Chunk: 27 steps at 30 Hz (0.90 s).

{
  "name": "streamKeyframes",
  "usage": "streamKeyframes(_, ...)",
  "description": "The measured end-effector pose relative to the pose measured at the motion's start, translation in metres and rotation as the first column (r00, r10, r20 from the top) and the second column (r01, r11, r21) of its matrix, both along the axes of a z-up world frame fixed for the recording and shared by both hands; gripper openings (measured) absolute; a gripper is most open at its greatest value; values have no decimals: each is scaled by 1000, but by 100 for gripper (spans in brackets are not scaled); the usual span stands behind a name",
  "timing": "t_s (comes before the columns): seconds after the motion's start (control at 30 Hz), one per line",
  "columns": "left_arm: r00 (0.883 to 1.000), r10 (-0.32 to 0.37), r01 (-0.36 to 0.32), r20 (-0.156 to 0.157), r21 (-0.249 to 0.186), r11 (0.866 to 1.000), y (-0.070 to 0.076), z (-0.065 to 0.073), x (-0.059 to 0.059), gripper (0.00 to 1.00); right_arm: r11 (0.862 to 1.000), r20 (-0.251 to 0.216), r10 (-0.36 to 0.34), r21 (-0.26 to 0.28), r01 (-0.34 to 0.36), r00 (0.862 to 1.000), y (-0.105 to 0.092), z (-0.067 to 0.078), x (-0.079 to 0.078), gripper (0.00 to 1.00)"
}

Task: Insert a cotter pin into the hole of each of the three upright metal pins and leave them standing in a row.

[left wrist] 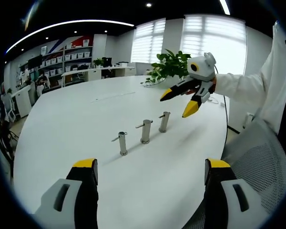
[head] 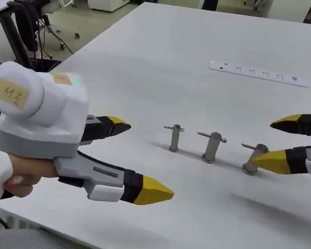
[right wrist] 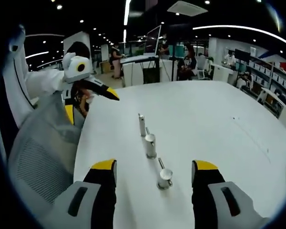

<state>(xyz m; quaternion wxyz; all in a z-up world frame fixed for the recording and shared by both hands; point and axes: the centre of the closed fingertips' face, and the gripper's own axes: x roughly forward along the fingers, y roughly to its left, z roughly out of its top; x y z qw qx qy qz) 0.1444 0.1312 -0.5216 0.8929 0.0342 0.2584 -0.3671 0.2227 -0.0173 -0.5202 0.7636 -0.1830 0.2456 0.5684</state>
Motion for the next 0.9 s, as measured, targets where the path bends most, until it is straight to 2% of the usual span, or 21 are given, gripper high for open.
streamKeyframes(0.17,1000,1,-1,14,-16,1000,-3,4,-2,92,999,13,-31,30,31,999,0,10,-15,69)
streamKeyframes(0.27,1000,1,-1,10,-19,1000,-4,3,-4,92,997,16,-68,35,68,998,-4,14,-24,74)
streamKeyframes(0.33,1000,-1,1,7,-9,1000,-4,2,-5,92,996,17,-85,35,84,996,-7,14,-28,75)
streamKeyframes(0.4,1000,-21,20,-8,-14,1000,-7,0,-9,92,992,8,-118,42,118,993,-12,14,-31,76)
streamKeyframes(0.5,999,-49,49,10,17,999,-10,-2,-13,94,985,1,-169,42,169,986,-21,12,-35,78)
streamKeyframes(0.67,998,-62,62,-5,6,998,-13,-1,-16,99,972,-3,-233,41,233,972,-32,8,-39,80)
streamKeyframes(0.7,997,-75,76,-29,55,996,-10,-6,-20,99,966,-7,-252,48,252,968,-34,7,-40,81)
streamKeyframes(0.73,995,-90,93,-31,90,992,-7,-9,-21,99,964,-6,-263,52,262,965,-34,6,-40,82)
streamKeyframes(0.77,995,-95,97,-26,105,990,-7,-11,-22,99,958,-4,-283,52,283,959,-36,5,-40,83)
streamKeyframes(0.83,995,-92,94,-27,90,992,-8,-10,-23,99,956,-16,-289,48,289,957,-37,1,-45,85)
streamKeyframes(0.9,997,-70,72,-33,57,996,-7,-8,-22,99,951,-36,-302,56,303,953,-36,-1,-50,90)
